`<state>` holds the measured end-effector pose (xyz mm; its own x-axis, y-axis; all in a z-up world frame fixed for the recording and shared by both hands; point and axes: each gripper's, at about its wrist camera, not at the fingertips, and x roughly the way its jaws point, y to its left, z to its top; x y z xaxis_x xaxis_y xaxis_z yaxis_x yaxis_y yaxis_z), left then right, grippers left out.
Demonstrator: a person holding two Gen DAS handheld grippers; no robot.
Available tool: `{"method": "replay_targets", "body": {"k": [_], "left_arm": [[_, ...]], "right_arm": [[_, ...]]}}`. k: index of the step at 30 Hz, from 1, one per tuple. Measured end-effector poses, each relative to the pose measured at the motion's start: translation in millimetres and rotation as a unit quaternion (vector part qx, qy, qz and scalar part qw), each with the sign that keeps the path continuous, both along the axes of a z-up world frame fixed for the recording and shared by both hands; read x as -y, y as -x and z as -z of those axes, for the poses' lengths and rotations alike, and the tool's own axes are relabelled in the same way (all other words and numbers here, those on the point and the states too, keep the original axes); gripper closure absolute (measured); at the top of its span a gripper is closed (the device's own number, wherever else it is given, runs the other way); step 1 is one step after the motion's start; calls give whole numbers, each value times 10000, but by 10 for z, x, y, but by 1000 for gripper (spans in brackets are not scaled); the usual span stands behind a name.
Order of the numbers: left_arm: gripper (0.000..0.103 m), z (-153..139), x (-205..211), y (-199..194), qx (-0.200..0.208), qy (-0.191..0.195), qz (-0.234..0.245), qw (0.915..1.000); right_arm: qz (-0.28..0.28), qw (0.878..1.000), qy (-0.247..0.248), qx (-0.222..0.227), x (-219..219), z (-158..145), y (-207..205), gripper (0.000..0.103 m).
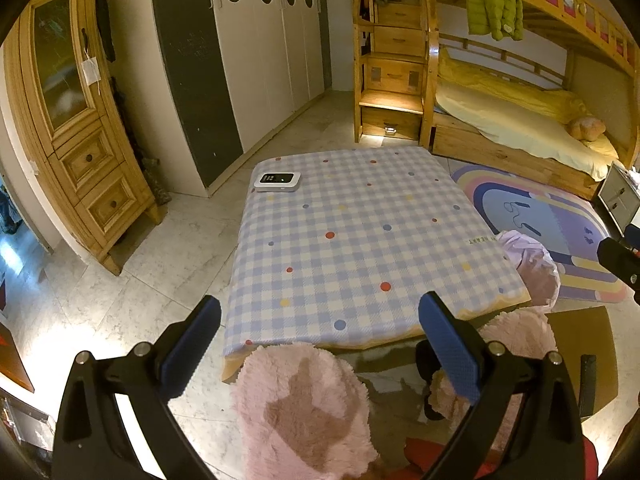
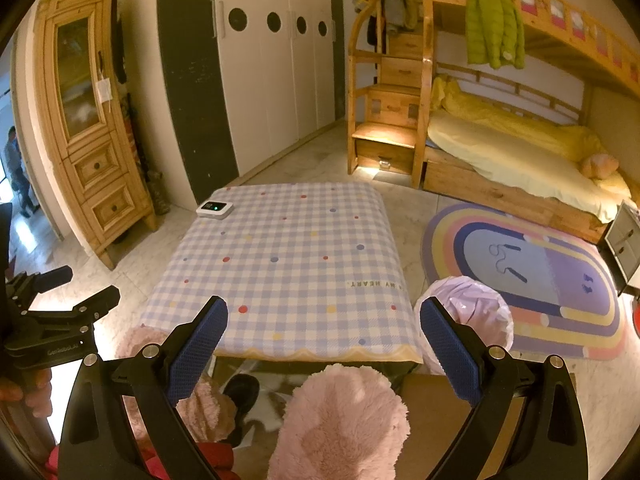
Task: Collect trash
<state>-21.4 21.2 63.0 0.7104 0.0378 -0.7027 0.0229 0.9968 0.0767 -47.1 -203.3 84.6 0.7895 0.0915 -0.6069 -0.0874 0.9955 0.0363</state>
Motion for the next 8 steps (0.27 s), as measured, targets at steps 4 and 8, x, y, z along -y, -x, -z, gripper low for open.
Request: {"method": "replay_targets", "body": {"k": [4, 8], "left_arm": [[7, 20, 14, -3, -55, -27, 12, 10000], [7, 72, 9, -48, -163, -32, 24, 9999]], "right_arm": [[118, 9999, -70, -28, 89, 45, -39, 7], [528, 9985, -76, -124, 305, 214, -124, 7]]}}
